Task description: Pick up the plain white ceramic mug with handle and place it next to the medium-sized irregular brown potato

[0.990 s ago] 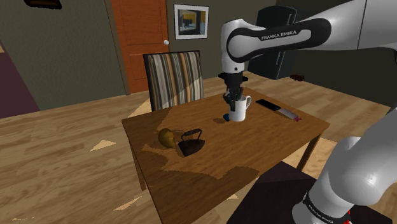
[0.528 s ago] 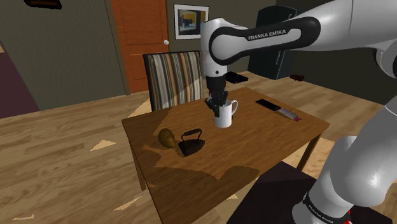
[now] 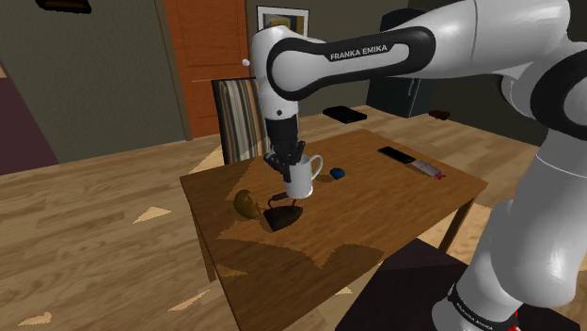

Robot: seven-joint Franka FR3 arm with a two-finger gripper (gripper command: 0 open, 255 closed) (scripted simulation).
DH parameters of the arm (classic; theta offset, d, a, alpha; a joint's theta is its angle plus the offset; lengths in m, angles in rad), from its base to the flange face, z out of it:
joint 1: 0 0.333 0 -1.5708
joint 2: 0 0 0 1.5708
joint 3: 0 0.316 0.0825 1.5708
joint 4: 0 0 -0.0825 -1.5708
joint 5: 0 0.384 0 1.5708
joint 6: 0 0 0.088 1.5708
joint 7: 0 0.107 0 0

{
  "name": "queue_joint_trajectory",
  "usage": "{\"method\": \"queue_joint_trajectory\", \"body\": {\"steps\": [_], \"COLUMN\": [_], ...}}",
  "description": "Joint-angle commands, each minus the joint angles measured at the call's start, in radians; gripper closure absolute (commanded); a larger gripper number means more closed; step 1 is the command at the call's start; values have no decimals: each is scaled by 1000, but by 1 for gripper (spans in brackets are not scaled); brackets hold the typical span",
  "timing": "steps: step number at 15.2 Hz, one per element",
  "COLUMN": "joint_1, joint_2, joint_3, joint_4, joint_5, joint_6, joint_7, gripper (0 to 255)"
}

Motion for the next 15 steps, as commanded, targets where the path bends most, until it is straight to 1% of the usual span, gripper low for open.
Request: {"method": "queue_joint_trajectory", "body": {"steps": [1,5,9,15], "joint_1": [19,70,132,128], "joint_2": [50,171,316,308], "joint_3": [17,51,75,73], "joint_4": [67,222,420,329], "joint_5": [-4,-23,-52,-51], "joint_6": [-16,-50,-105,-21], "joint_7": [39,124,205,200], "gripper": [255,255,255,255]}}
